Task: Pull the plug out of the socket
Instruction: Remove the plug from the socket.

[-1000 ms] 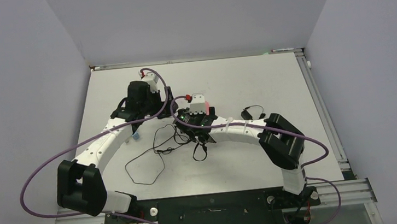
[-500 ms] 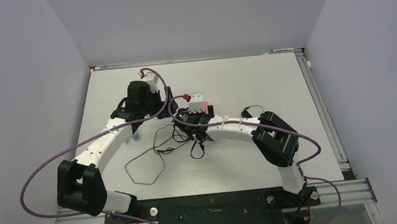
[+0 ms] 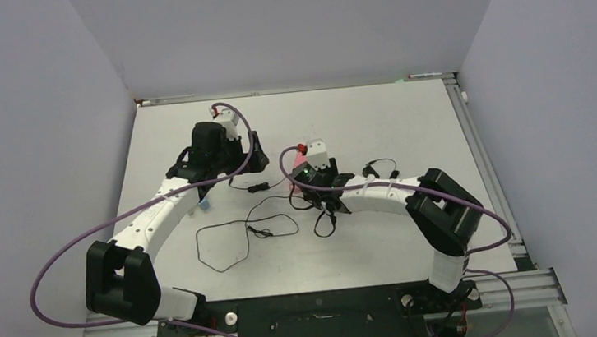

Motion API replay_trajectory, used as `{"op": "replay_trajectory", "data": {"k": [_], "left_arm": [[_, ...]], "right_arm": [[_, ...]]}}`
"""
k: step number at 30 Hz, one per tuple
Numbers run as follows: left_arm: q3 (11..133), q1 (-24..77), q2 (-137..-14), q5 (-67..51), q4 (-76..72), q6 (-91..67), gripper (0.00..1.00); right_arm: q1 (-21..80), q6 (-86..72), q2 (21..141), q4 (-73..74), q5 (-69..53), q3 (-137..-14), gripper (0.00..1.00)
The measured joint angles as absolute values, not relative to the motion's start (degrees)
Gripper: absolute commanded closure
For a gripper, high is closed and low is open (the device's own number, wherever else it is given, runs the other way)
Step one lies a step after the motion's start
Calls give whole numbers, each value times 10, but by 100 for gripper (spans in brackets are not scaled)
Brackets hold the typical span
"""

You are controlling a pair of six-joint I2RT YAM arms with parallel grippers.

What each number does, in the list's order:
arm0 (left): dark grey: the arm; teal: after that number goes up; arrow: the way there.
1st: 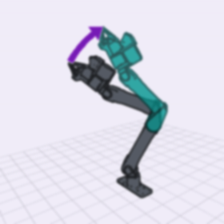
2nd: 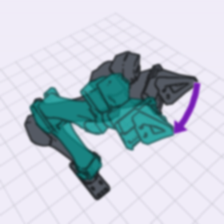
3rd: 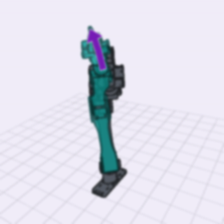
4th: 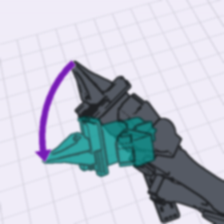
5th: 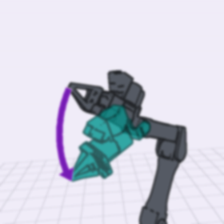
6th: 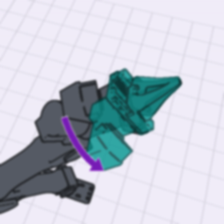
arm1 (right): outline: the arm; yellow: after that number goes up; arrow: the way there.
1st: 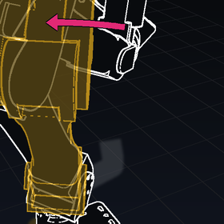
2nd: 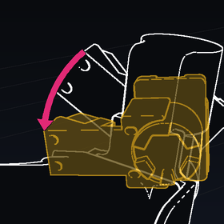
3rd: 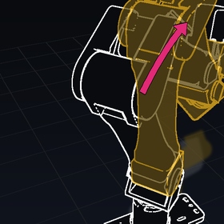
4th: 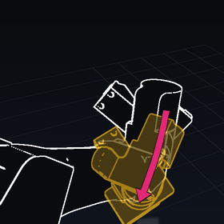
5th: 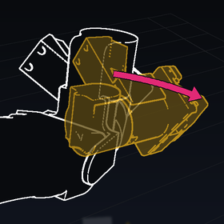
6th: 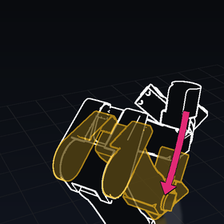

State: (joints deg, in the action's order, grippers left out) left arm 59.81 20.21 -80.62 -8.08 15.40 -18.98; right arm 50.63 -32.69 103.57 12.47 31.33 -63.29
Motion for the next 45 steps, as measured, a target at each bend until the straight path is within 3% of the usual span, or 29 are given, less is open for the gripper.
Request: {"op": "replay_trajectory", "data": {"k": [7, 19, 25, 27, 31, 32, 37, 45], "left_arm": [[598, 202, -808, -125, 153, -190, 4], [598, 203, -820, -146, 153, -191, 4], [598, 203, -826, -150, 153, -192, 4], [598, 203, -826, -151, 153, -192, 4], [598, 203, -826, -156, 153, -192, 4], [598, 203, -826, -157, 153, -193, 4], [598, 202, -826, -185, 151, -199, 4], [594, 197, -828, -281, 111, -236, 4]], "right_arm": [[504, -219, 925, 43, 271, -538, 36], [472, -157, 951, 1, 194, -562, 36], [465, -156, 993, 2, 171, -574, 51], [461, -154, 1002, 2, 169, -578, 61], [458, -150, 1006, -4, 167, -579, 92], [458, -150, 1006, -4, 164, -579, 94], [458, -139, 989, -36, 156, -548, 95], [532, -106, 809, -102, 199, -391, 95]]}}
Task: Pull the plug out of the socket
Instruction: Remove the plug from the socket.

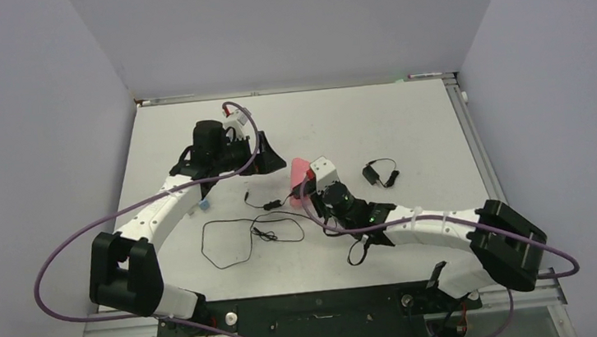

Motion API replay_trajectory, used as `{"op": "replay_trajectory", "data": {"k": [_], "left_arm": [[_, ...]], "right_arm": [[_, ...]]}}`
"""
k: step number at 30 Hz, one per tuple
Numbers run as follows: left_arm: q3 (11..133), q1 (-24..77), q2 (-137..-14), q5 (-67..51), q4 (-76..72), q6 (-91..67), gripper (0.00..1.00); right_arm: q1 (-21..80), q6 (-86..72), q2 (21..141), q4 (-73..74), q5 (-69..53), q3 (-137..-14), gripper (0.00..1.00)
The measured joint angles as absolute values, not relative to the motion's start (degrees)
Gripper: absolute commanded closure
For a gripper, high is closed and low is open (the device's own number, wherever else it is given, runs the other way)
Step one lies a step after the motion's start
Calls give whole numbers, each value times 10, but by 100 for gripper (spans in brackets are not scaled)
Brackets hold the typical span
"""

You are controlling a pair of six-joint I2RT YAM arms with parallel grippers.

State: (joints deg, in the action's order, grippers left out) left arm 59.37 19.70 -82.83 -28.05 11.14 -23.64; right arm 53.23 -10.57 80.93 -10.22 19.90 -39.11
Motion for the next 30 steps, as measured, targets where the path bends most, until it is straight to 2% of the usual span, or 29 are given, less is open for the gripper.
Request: {"op": "replay_trajectory", "data": {"k": [6, 15, 20, 28, 30], "left_arm": [[577, 197, -849, -377, 40, -283, 4], [551, 197, -852, -451, -49, -337, 5], [539, 197, -852, -477, -87, -363, 15], [539, 197, -852, -492, -111, -380, 41], [539, 198, -852, -494, -113, -383, 42]], "right_arm": [[602, -94, 728, -175, 240, -353, 95], [616, -90, 679, -207, 282, -342, 95], [617, -85, 671, -206, 282, -342, 95], [628, -81, 670, -202, 276, -342, 95], [632, -80, 670, -201, 276, -342, 95]]}}
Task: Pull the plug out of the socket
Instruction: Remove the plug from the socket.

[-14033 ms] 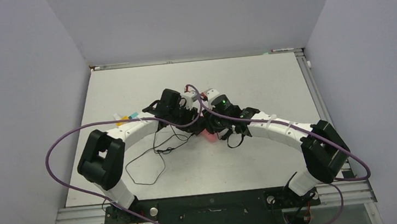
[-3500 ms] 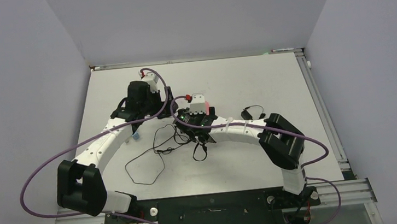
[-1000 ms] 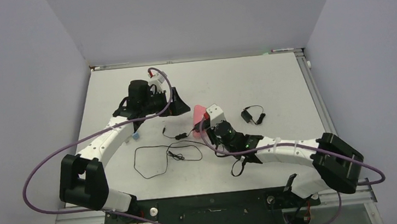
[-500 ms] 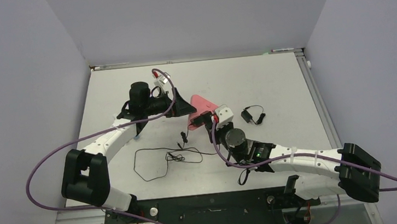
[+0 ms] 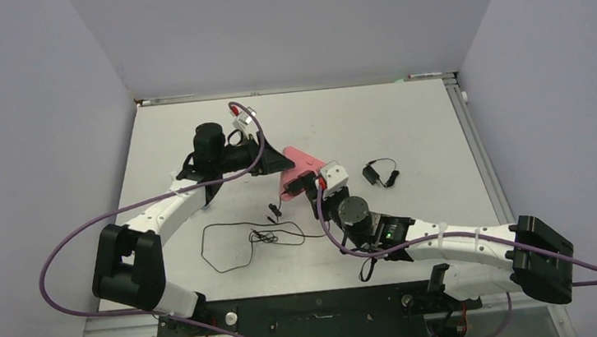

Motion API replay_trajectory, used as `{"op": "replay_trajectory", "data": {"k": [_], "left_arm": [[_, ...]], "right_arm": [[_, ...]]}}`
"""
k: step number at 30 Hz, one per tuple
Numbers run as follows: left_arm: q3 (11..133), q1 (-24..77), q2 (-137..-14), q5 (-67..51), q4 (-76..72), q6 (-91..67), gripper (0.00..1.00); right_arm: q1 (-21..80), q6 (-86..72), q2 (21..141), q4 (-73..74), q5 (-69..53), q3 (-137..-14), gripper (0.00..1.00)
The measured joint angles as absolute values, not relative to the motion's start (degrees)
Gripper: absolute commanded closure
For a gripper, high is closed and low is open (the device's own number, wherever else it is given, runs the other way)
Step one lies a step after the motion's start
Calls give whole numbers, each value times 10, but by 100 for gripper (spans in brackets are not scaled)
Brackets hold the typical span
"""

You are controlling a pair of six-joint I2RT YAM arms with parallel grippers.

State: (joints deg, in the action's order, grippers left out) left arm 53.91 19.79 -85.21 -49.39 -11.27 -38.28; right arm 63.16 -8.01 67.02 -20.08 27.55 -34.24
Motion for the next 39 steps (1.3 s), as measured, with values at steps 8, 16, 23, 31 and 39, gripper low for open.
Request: {"op": "replay_trajectory", "data": {"k": [8, 16, 23, 31, 39], "left_arm": [[539, 212, -858, -495, -114, -380, 44], [539, 220, -869, -492, -105, -368, 83], [539, 220, -870, -496, -106, -366, 100], [539, 219, -870, -485, -110, -366, 100], [539, 218, -871, -473, -124, -371, 100]], "right_arm": [[635, -79, 671, -200, 276, -344, 95], [635, -80, 673, -191, 281, -355, 95], [634, -86, 674, -172, 281, -363, 95], [593, -106, 674, -156, 223, -371, 95], [530, -130, 661, -147, 114, -371, 95]]}}
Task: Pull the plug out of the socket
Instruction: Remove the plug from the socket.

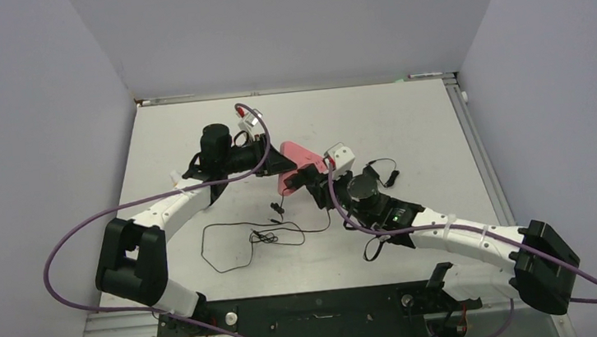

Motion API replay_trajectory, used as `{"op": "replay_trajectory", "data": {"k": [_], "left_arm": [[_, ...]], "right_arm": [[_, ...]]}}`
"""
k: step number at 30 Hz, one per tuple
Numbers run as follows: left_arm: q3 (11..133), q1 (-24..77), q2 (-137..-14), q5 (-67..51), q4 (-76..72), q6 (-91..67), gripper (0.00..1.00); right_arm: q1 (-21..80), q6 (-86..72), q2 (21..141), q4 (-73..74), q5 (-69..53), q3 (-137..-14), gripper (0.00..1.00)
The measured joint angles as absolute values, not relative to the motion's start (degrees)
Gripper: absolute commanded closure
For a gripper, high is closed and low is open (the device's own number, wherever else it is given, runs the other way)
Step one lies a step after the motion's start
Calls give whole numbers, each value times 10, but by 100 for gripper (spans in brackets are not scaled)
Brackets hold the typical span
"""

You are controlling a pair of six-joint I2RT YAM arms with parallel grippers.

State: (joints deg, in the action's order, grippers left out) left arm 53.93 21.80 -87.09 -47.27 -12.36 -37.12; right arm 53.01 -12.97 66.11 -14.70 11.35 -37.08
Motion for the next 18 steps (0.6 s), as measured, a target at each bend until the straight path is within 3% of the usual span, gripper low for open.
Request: {"op": "replay_trajectory", "data": {"k": [11, 18], "left_arm": [[539, 217, -871, -470, -124, -374, 100], [539, 214, -871, -490, -112, -373, 100]], "right_arm": [[519, -130, 658, -143, 90, -371, 95], [589, -108, 660, -141, 195, -371, 95]]}}
